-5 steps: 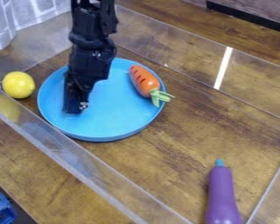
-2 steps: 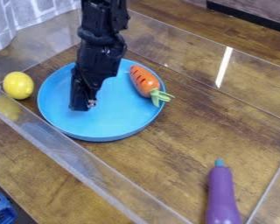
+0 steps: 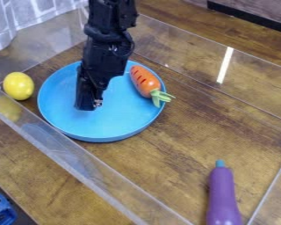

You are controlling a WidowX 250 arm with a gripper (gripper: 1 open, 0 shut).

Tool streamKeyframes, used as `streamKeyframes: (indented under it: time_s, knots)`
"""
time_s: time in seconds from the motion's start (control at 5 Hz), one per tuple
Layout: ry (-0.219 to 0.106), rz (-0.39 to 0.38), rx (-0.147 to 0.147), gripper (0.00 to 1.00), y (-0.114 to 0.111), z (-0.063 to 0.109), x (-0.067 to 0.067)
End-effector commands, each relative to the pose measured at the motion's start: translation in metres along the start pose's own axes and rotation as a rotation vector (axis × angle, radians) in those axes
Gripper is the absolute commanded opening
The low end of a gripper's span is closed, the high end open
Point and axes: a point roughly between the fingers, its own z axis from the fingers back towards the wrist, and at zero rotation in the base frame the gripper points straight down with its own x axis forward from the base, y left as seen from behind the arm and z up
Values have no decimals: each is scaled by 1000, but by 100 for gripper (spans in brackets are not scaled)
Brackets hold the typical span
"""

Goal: Remove the lemon from the blue tray and put it on the table

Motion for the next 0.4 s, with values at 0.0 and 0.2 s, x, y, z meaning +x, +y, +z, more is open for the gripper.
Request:
streamKeyframes:
  time_s: [0.0, 0.2]
  knots:
    - [-74, -6, 66, 0, -2, 29, 4]
    - [-80, -7, 70, 0, -4, 31, 5]
